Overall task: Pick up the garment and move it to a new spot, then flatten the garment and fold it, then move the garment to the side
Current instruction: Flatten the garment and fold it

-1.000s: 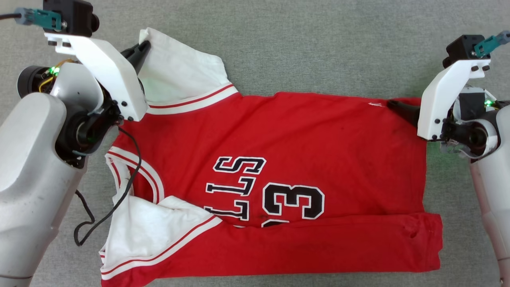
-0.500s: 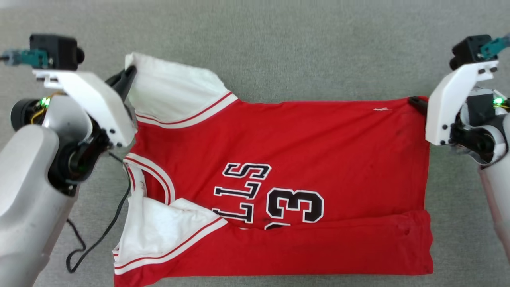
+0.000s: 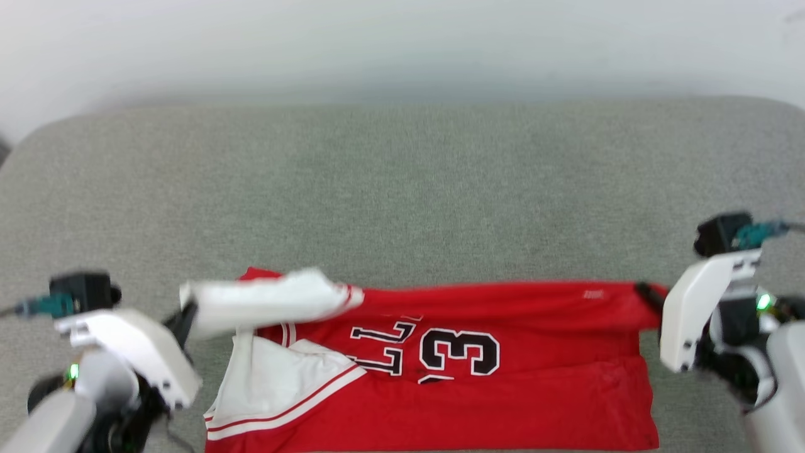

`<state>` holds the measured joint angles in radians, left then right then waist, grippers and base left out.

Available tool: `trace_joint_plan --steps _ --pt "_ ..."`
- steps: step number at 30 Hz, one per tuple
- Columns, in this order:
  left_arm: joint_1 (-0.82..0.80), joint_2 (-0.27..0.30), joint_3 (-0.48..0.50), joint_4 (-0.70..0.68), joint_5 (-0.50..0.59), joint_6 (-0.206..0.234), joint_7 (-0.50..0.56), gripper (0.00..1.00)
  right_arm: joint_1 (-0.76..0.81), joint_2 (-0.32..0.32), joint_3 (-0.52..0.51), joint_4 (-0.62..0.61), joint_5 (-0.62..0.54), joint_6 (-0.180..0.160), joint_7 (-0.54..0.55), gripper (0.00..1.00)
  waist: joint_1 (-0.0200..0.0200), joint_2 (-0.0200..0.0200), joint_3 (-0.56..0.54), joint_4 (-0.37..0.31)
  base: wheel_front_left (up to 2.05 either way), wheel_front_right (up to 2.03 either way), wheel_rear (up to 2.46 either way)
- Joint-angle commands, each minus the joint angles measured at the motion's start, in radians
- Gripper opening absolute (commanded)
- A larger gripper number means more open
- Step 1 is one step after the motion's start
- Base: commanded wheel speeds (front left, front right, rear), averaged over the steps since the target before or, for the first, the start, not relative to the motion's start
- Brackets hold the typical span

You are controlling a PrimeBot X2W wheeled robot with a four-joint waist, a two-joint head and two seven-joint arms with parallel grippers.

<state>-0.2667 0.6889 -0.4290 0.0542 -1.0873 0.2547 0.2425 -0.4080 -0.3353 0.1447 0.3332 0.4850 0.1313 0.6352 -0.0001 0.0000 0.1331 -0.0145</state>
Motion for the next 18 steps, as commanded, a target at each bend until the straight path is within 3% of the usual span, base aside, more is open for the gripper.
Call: trace_joint_plan --steps 1,7,8,9,10,11,18 --pt "0.066 0.005 0.006 -0.005 -0.014 0.018 -0.008 0.0 0.06 0.019 -0.007 -0.017 -0.003 -0.001 -0.01 0.0 0.0001 0.0 -0.04 0.001 0.0 0.0 0.0" --pt "0.214 -0.039 -0.024 0.015 -0.069 0.028 -0.002 0.0 0.207 0.067 -0.044 -0.02 -0.004 -0.001 -0.054 0.0 0.0001 0.0 -0.063 -0.002 0.0 0.0 0.0" --pt "0.233 -0.056 -0.035 0.026 -0.082 0.023 0.002 0.0 0.229 0.074 -0.05 -0.014 -0.003 -0.001 -0.065 0.19 0.0001 0.0 -0.066 -0.004 0.0 0.0 0.0" --pt "0.247 -0.075 -0.043 0.036 -0.093 0.018 0.007 0.13 0.25 0.081 -0.054 -0.006 -0.005 -0.001 -0.075 0.47 0.0001 0.0 -0.068 -0.004 0.0 0.0 0.0" --pt "0.252 -0.087 -0.051 0.049 -0.095 0.012 0.004 0.43 0.268 0.087 -0.059 0.001 -0.006 -0.001 -0.088 1.0 0.0001 0.0 -0.069 -0.004 0.0 0.0 0.0" --pt "0.254 -0.099 -0.059 0.065 -0.099 0.008 0.002 0.98 0.285 0.096 -0.064 0.008 -0.005 -0.001 -0.101 1.0 0.0001 0.0 -0.07 -0.004 0.0 0.0 0.0" --pt "0.237 -0.156 -0.055 0.16 -0.052 -0.015 -0.12 1.0 0.373 0.117 -0.058 -0.012 0.004 -0.001 -0.203 1.0 0.0001 0.0 -0.099 -0.023 0.0 0.0 0.0"
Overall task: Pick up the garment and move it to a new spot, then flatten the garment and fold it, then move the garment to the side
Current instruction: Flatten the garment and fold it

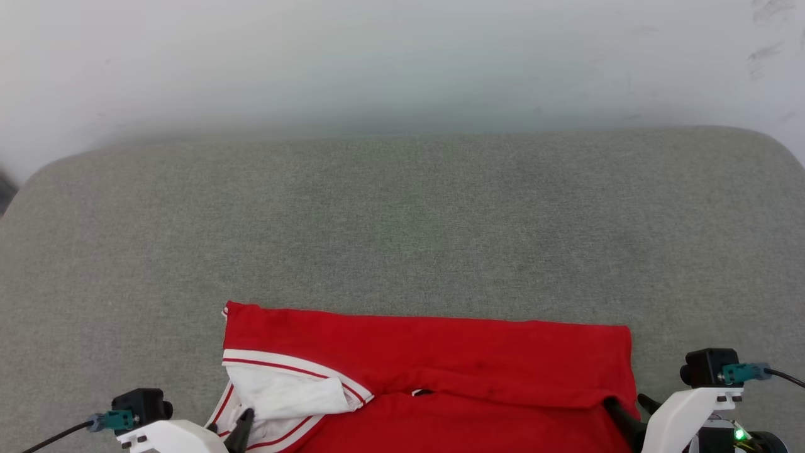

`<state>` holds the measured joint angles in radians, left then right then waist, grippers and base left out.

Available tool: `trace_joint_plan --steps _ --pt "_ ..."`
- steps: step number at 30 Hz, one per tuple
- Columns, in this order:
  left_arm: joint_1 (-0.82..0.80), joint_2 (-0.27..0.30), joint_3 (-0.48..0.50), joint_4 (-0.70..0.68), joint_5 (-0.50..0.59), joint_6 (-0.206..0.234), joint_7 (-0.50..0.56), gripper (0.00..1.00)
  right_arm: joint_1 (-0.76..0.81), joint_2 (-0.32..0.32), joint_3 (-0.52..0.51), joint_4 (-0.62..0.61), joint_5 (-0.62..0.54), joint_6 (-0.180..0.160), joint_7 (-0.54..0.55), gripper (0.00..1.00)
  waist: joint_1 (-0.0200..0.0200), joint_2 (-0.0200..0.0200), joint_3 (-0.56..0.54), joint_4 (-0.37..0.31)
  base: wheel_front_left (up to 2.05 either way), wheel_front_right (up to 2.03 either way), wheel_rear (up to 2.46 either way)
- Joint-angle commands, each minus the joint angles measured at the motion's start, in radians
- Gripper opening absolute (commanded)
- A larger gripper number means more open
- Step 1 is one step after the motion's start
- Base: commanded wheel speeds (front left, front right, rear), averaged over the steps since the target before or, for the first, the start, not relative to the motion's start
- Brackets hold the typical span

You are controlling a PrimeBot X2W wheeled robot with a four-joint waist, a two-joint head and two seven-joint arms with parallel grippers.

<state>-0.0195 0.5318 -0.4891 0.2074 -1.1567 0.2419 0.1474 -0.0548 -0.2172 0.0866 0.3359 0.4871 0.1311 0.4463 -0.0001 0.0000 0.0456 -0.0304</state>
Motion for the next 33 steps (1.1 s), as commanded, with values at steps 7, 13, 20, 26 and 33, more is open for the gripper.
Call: trace_joint_plan --steps 7,13,20,26,33 --pt "-0.044 0.019 0.012 -0.044 0.141 0.025 -0.182 1.0 0.062 -0.041 -0.028 -0.171 0.002 -0.001 -0.015 1.0 0.0001 0.0 -0.05 -0.021 0.0 0.0 0.0" --pt "-0.084 0.013 0.009 -0.121 0.234 0.06 -0.284 1.0 0.029 -0.06 -0.123 -0.283 -0.004 -0.001 0.105 1.0 0.0001 0.0 -0.058 -0.011 0.0 0.0 0.0" --pt "-0.128 -0.014 0.018 -0.212 0.342 0.078 -0.389 1.0 0.009 -0.029 -0.222 -0.301 -0.039 -0.001 0.314 1.0 0.0001 0.0 -0.048 0.042 0.0 0.0 0.0" --pt "-0.164 -0.034 0.016 -0.276 0.414 0.069 -0.406 1.0 -0.008 0.005 -0.253 -0.27 -0.064 -0.001 0.401 1.0 0.0001 0.0 0.011 0.094 0.0 0.0 0.0" --pt "-0.214 -0.042 -0.007 -0.312 0.485 0.069 -0.409 1.0 -0.05 0.058 -0.224 -0.142 -0.058 -0.001 0.406 1.0 0.0001 0.0 0.098 0.147 0.0 0.0 0.0"
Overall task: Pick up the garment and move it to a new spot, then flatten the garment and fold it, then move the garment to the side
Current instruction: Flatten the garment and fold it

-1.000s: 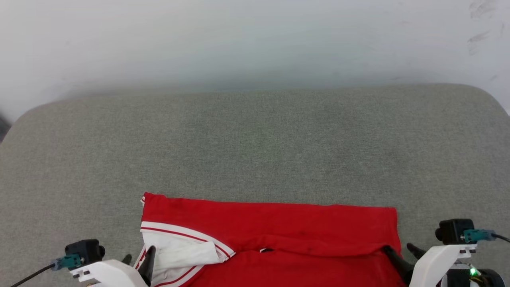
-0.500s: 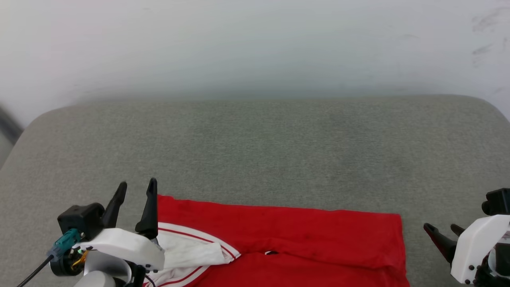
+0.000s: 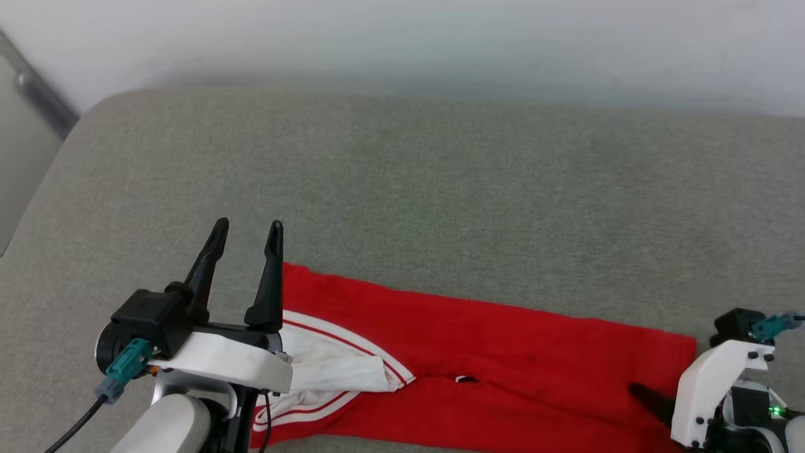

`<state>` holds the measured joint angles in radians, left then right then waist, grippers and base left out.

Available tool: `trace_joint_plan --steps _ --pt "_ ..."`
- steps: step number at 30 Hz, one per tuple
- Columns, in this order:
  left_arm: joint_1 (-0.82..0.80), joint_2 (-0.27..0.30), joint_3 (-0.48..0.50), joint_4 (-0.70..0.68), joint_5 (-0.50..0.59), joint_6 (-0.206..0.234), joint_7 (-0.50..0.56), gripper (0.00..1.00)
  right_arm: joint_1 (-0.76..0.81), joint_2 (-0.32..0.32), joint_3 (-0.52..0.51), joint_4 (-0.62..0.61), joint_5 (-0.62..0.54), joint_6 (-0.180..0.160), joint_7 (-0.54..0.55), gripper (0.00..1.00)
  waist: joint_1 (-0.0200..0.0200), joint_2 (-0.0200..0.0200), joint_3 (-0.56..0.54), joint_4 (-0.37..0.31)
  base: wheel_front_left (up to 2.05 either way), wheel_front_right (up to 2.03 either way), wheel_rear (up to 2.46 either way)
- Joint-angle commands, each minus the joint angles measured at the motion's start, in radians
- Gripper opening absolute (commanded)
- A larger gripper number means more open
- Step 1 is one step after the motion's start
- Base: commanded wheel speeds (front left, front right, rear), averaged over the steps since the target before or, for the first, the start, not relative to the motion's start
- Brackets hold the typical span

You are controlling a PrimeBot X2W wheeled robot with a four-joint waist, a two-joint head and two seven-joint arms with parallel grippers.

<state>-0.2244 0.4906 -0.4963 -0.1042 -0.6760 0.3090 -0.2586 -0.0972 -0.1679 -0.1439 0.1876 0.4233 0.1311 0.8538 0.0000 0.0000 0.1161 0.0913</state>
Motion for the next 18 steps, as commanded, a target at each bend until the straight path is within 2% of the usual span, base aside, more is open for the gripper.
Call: trace_joint_plan --steps 1,5,6,7,8,18 --pt "-0.01 -0.001 0.0 0.0 0.006 0.004 -0.003 1.0 -0.013 0.01 0.022 0.027 0.011 -0.001 -0.001 1.0 0.0 0.0 0.034 0.029 0.0 0.0 0.0" --pt "-0.01 -0.001 -0.002 0.006 0.014 0.009 -0.003 1.0 -0.017 0.034 0.088 0.114 0.059 0.001 0.009 1.0 0.0 0.0 0.037 0.032 0.0 0.0 0.0" --pt "-0.005 -0.001 -0.003 0.006 0.015 0.01 -0.003 1.0 -0.016 0.036 0.098 0.129 0.067 0.001 0.007 0.67 0.0 0.0 0.033 0.031 0.0 0.0 0.0" --pt "0.002 -0.003 -0.003 0.004 0.009 0.011 -0.002 1.0 -0.017 0.035 0.106 0.14 0.071 0.001 0.003 0.23 0.0 0.0 0.03 0.028 0.0 0.0 0.0" --pt "0.007 -0.003 -0.005 0.005 0.009 0.011 -0.001 1.0 -0.019 0.033 0.113 0.149 0.076 0.001 0.002 0.0 0.0 0.0 0.025 0.027 0.0 0.0 0.0" --pt "0.058 0.026 -0.02 0.01 0.013 0.04 0.032 1.0 -0.08 -0.057 0.118 0.147 0.119 -0.001 -0.037 0.0 0.0 0.0 -0.059 -0.017 0.0 0.0 0.0"
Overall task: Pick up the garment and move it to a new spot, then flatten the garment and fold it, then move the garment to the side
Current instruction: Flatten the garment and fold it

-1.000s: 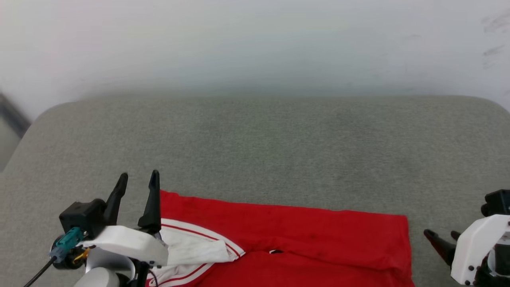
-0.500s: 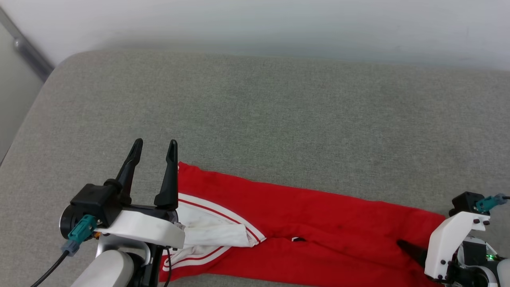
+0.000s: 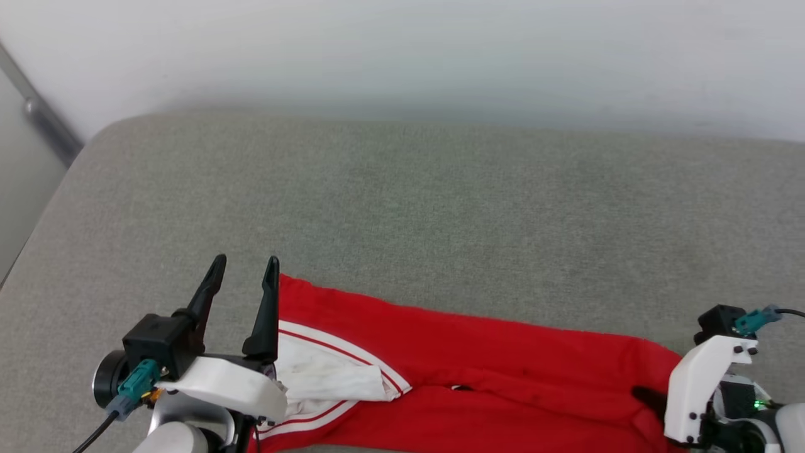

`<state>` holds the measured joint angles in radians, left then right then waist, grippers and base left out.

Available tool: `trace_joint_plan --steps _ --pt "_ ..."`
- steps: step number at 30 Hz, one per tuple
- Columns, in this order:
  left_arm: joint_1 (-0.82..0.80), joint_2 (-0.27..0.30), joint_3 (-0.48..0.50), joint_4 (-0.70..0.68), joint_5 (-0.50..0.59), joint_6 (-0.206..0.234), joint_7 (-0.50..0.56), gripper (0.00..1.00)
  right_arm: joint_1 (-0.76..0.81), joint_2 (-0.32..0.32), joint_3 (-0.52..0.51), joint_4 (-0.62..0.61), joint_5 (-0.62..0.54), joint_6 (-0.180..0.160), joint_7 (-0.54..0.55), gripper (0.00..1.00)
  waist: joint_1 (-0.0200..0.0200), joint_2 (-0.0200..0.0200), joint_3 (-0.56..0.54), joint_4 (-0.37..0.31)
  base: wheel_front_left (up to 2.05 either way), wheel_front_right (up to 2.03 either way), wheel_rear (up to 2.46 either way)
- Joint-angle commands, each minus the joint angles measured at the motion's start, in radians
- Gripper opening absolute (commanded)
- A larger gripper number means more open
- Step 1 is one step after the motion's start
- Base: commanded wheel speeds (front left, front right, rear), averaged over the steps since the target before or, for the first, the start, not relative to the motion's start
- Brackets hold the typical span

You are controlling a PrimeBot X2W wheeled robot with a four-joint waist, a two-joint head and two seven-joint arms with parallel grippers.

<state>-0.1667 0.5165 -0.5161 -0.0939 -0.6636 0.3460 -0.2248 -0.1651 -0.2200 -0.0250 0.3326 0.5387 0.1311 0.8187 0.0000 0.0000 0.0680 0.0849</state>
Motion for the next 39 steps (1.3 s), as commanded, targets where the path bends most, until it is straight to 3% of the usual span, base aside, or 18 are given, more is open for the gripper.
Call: trace_joint_plan --steps 1,6,13,18,22,26,30,39 --pt "0.008 0.006 0.0 0.003 0.003 0.007 0.0 1.0 -0.016 -0.014 -0.006 0.003 0.004 -0.001 -0.001 0.0 0.0 0.0 -0.02 -0.017 0.0 0.0 0.0" --pt "0.043 0.014 0.003 0.008 -0.006 0.016 0.0 1.0 -0.021 -0.064 -0.059 0.026 -0.003 -0.001 0.015 0.0 0.0 0.0 -0.052 -0.054 0.0 0.0 0.0" --pt "0.06 0.015 -0.003 0.001 -0.007 0.022 0.002 1.0 -0.03 -0.127 -0.236 0.049 -0.051 -0.001 0.05 0.0 0.0 0.0 -0.069 -0.089 0.0 0.0 0.0" --pt "0.07 0.016 -0.006 -0.003 -0.009 0.024 0.001 1.0 -0.062 -0.03 -0.36 0.028 -0.003 -0.001 0.153 0.0 0.0 0.0 -0.073 -0.106 0.0 0.0 0.0" --pt "0.07 0.016 -0.009 -0.005 -0.009 0.025 0.004 1.0 -0.081 0.113 -0.443 -0.01 0.113 -0.001 0.283 0.0 0.0 0.0 -0.076 -0.11 0.0 0.0 0.0" --pt "0.053 0.014 -0.016 -0.008 -0.006 0.019 0.009 1.0 -0.09 0.169 -0.475 -0.015 0.245 -0.001 0.382 0.0 0.0 0.0 -0.072 -0.102 0.0 0.0 0.0" --pt "0.031 0.009 -0.026 -0.004 -0.002 0.012 0.018 1.0 -0.108 0.174 -0.366 0.075 0.456 -0.001 0.346 0.0 0.0 0.0 -0.061 -0.083 0.0 0.0 0.0" --pt "-0.011 -0.006 -0.051 0.012 0.003 -0.01 0.033 1.0 -0.153 0.17 0.086 0.194 0.747 -0.001 0.084 0.0 0.0 0.0 -0.037 -0.027 0.0 0.0 0.0"
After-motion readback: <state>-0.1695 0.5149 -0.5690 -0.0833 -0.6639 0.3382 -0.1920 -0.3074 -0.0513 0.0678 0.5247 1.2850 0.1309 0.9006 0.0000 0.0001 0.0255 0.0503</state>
